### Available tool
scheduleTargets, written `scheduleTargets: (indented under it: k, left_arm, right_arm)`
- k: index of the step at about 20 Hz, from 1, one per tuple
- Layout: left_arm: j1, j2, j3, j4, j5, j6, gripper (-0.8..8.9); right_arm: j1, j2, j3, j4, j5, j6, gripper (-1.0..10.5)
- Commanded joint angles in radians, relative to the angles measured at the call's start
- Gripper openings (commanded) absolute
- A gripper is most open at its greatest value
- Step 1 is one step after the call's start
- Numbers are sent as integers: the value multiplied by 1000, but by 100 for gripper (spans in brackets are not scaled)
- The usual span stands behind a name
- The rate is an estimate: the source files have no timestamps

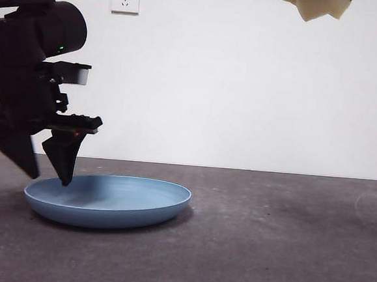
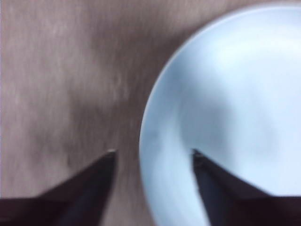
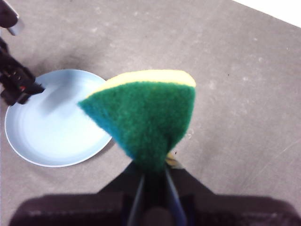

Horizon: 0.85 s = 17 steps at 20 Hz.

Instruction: Pick up the plate,pick up the cloth,clean the plate with the cloth

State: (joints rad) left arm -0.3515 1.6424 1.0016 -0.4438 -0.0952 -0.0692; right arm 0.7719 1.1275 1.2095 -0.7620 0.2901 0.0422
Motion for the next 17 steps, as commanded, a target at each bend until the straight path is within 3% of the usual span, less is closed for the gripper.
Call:
scheduleTargets:
  k: [1, 5, 11, 14, 17]
  left_arm:
    - [-2, -24, 48, -83, -1, -14, 441]
    - [-32, -130, 129, -184, 2, -18, 440]
    - [-87, -354, 135, -193, 92, -52, 440]
    - [-105, -431, 135, -219, 158, -62, 440]
    - [-117, -470, 135, -253, 159, -62, 440]
  right_arm:
    - [-10, 43, -6, 6, -1, 13, -16]
    - [-58, 157, -6, 6, -7, 14, -16]
    - [-149, 438, -6, 55, -214, 16, -16]
    - [-183, 554, -6, 125, -215, 19, -16]
    - [-206, 637, -6, 137, -231, 32, 65]
